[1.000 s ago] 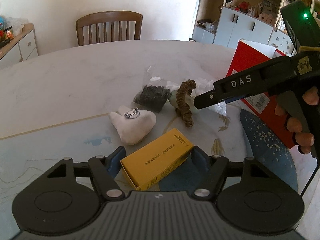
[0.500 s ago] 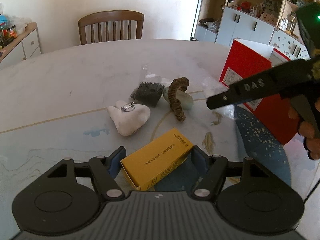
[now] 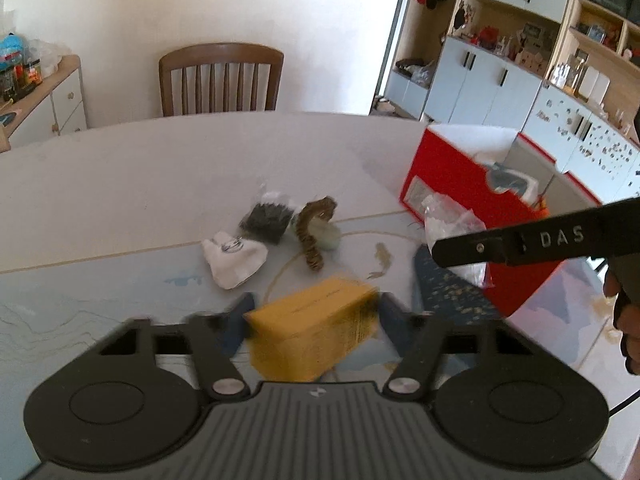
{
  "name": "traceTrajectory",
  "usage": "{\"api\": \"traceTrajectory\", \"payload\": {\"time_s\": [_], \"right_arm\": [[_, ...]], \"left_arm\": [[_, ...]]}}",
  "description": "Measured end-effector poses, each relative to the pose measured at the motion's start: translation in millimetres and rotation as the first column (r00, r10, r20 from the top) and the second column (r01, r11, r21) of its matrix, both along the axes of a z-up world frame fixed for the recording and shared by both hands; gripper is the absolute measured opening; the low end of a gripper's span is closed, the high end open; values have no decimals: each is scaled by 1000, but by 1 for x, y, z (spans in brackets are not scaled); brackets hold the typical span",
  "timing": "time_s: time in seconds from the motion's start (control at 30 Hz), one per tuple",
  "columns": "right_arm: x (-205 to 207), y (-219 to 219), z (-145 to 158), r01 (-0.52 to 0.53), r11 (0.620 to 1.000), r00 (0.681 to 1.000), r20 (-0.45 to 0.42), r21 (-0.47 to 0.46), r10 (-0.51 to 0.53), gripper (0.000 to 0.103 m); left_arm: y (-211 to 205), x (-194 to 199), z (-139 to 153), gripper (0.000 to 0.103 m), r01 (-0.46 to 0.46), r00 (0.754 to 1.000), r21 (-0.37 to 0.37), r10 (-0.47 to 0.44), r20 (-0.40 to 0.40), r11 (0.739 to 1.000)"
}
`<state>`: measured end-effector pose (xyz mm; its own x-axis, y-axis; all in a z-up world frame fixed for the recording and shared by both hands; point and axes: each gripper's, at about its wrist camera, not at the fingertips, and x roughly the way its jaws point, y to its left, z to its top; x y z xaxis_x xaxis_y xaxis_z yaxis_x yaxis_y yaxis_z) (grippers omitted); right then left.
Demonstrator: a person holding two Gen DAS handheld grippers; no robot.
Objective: Organize objects
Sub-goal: 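Grasp the yellow box with the left tool while the right tool grasps the clear stuffing bag, then lift and carry the yellow box and clear bag with both tools into the shoebox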
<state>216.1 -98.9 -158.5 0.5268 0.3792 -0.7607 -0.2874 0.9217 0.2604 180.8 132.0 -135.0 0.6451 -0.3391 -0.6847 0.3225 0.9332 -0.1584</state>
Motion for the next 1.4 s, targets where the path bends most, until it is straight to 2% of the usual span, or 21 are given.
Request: {"api": "traceTrajectory", "payload": {"time_s": [0.1,0.17,0.33,0.4,0.47,0.57,0.87,0.9,1.07,1.13,1.23,1.4], "right_arm": [[-12,-7,11,-8,1000,1000,17,8,8,29],[-19,-11,15,-14,1000,1000,23,12,14,29],[-33,-23,20,-21,1000,999,25,17,21,29],[-38,-28,21,-26,1000,999,25,15,26,29],[-43,-32,21,-25,1000,999,21,17,25,29],[-48,-38,19,-23,1000,1000,12,15,22,29],[-64,-49,15,-20,1000,1000,-5,15,20,29],[-66,-50,15,-20,1000,1000,-6,15,20,29],[-70,-54,14,-20,1000,1000,-11,15,21,29],[-70,-55,13,-20,1000,1000,-15,15,20,29],[-72,-57,12,-21,1000,1000,-19,16,22,29],[-73,-58,15,-28,1000,999,-19,9,28,29]], "left_arm": [[-6,-5,7,44,9,1000,12,-9,8,1000],[-11,-7,5,44,22,1000,35,-22,11,999],[-9,-10,-7,44,32,999,31,-31,-27,999],[-7,-13,-13,49,36,998,41,-34,-50,998],[-8,-14,-19,60,59,996,48,-55,-77,997],[-11,-17,-28,61,83,993,73,-76,-91,994],[-15,-17,-47,61,74,993,134,-60,-103,988],[-15,-18,-47,60,71,993,135,-57,-99,988],[-18,-19,-48,43,69,994,141,-56,-95,988],[-19,-20,-49,41,65,994,142,-52,-95,988],[-20,-20,-50,32,50,994,148,-36,-100,988],[-21,-23,-50,29,25,994,134,-11,-108,991]]}}
